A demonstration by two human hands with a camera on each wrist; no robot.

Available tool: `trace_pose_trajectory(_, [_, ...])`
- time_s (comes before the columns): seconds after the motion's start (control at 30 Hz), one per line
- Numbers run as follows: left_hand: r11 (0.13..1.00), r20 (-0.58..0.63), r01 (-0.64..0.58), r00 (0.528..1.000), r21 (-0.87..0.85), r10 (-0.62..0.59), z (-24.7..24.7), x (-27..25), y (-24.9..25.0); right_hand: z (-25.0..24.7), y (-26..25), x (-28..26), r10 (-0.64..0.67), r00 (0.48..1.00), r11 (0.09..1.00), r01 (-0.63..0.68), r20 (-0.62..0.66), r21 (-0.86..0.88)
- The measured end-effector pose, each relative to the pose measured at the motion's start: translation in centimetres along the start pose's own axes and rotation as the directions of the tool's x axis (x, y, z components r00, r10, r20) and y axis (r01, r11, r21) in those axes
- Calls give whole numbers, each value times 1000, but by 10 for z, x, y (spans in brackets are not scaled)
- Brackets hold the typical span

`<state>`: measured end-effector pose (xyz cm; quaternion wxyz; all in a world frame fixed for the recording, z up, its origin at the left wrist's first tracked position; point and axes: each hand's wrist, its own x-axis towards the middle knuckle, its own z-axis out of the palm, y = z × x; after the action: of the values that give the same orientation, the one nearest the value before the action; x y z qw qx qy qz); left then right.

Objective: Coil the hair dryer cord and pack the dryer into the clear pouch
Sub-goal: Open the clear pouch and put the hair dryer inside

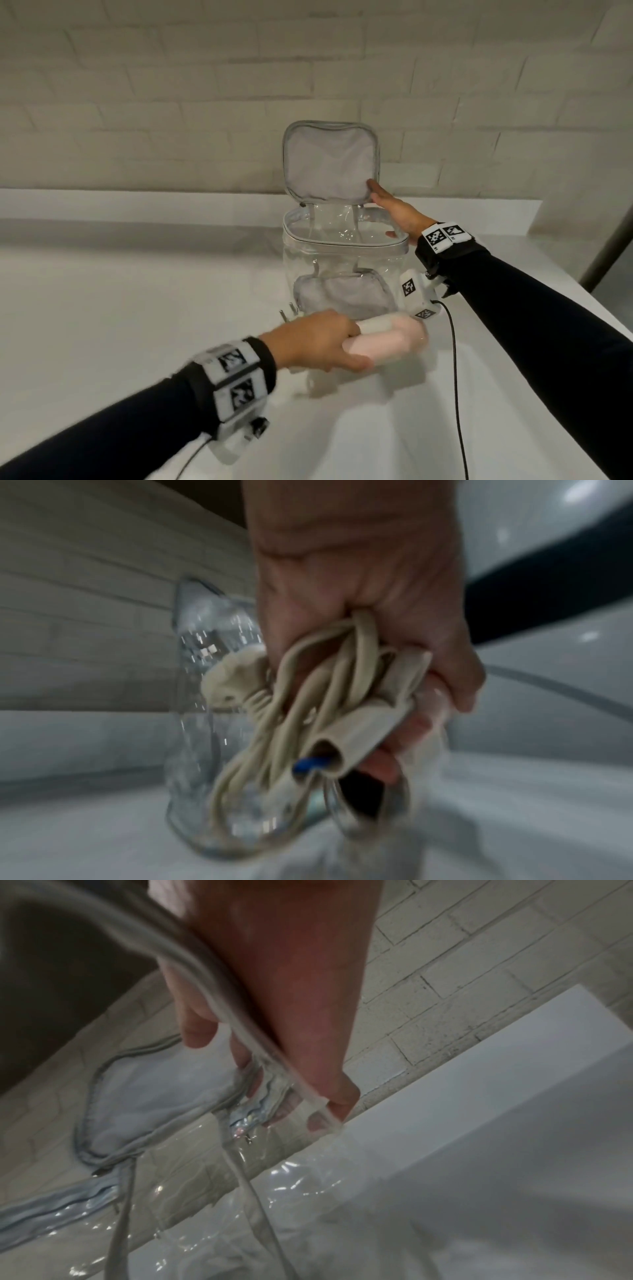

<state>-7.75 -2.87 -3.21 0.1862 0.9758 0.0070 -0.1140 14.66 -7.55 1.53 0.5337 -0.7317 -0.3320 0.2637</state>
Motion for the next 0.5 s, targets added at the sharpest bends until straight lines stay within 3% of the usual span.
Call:
trace_pose_trajectory(0.17, [981,186,137,976,-135,-110,-107,-44,7,-3,3,-2,33,995,999,-29,-97,44])
trace_pose_trajectory(0.27, [981,114,189,976,-43,-183,-177,-46,15,-3,4,-3,-1,995,998,7,-101,66])
trace_pose_trajectory(0.4, [965,-21,218,976,148,-217,-228,5,23,-3,4,-4,0,993,997,8,-119,72])
trace_pose_trajectory(0.5, [941,55,229,967,249,-249,-220,59,15,-3,9,-1,4,991,994,11,-137,110])
